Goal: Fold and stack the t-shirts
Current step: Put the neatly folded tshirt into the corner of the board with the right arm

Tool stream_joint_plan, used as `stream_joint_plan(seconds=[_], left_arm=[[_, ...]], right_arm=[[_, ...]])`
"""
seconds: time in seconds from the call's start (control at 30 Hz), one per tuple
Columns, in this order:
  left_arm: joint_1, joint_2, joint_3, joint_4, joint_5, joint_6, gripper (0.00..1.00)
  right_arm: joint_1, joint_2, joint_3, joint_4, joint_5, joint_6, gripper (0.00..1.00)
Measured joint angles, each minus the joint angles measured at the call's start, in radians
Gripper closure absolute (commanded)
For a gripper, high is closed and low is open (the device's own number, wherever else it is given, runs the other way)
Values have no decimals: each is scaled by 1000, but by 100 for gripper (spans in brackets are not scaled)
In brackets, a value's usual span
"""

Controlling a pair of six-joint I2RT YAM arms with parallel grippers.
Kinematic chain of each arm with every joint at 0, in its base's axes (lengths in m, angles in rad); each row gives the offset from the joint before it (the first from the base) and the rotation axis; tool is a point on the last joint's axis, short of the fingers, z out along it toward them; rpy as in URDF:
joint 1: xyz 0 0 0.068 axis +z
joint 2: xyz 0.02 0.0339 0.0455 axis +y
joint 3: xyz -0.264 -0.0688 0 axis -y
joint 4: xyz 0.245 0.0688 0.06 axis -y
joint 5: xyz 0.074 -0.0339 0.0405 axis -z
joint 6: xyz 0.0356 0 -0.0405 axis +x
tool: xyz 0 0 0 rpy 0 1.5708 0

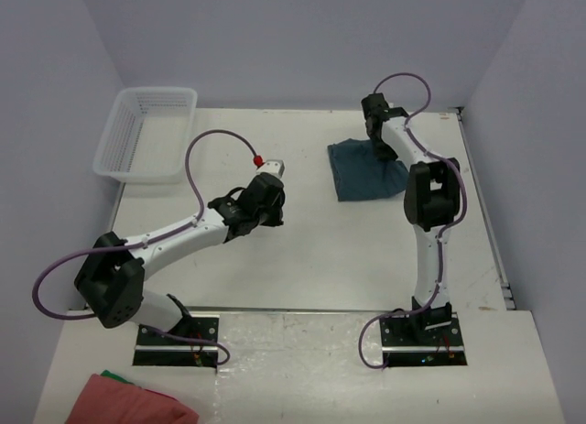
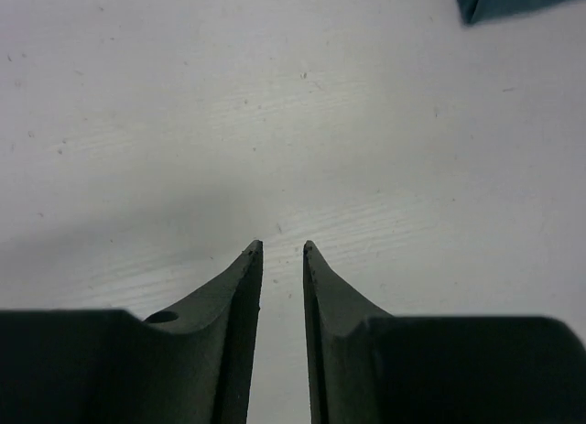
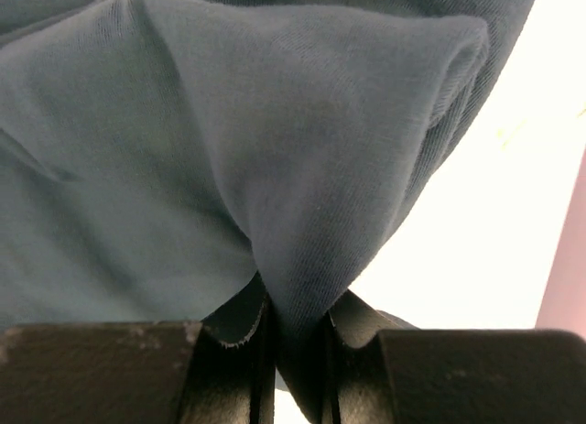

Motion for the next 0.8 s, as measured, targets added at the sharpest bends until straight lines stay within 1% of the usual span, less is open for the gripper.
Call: stream_joint_plan(seconds=[0.23,0.4,0.8], left_arm=[[-26,-40,-57,-8,36,-2,74],[-30,-88,-64,-26,47,-1,74],[-31,-98,-64,-53,70,3,74]], right_arm=[[-98,150,265,-28,18,-129,100],[-144,206,393,-39,24,-201,100],[-232,239,456,-27,19,-277,100]])
